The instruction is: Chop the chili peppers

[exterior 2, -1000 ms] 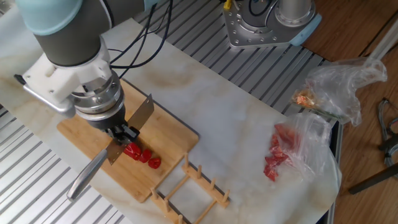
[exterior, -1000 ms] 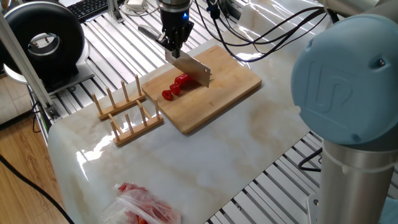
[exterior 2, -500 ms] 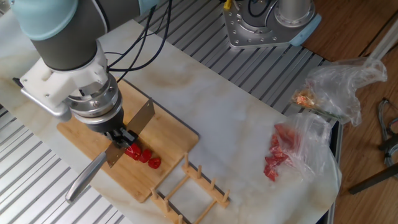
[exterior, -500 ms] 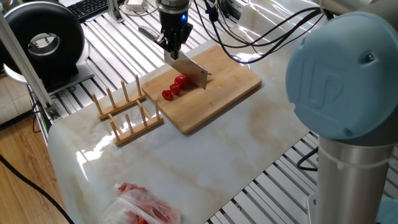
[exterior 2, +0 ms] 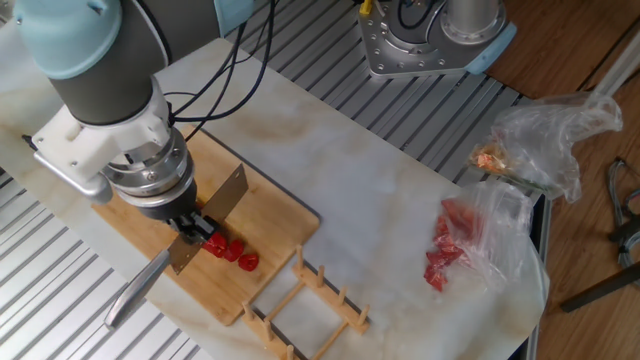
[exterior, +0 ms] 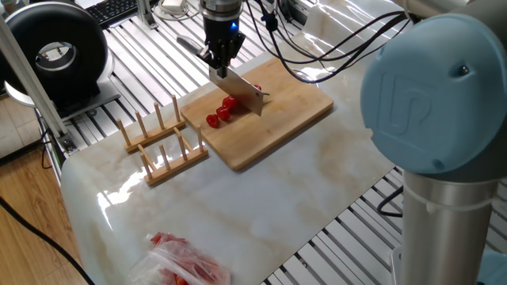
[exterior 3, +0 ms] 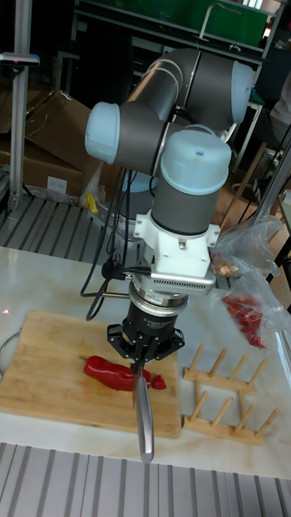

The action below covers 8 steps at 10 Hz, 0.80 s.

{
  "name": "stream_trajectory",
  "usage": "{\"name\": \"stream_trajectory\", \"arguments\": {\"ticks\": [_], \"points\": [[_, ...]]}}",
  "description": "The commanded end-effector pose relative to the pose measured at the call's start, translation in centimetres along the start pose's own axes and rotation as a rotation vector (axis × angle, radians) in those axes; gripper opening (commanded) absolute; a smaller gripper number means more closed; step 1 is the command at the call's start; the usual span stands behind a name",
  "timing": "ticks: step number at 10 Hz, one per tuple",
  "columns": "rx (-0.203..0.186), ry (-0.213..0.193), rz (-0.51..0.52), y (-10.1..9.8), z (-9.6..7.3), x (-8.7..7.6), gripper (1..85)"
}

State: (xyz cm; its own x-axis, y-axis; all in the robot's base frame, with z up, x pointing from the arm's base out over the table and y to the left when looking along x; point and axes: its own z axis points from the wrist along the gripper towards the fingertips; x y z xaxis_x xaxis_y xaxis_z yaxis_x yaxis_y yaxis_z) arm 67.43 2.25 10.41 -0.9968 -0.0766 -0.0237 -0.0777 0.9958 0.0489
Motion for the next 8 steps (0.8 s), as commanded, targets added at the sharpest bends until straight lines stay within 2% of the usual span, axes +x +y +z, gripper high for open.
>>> {"name": "stream_trajectory", "arguments": {"ticks": [1,4,8], "points": [[-0.014,0.006,0.0,-0.2,0.0,0.5,1.3],[-0.015,0.007,-0.006,-0.4,0.3,1.5,1.3],[-0.01,0.002,-0.003,0.0,0.7,1.8,1.3]]}}
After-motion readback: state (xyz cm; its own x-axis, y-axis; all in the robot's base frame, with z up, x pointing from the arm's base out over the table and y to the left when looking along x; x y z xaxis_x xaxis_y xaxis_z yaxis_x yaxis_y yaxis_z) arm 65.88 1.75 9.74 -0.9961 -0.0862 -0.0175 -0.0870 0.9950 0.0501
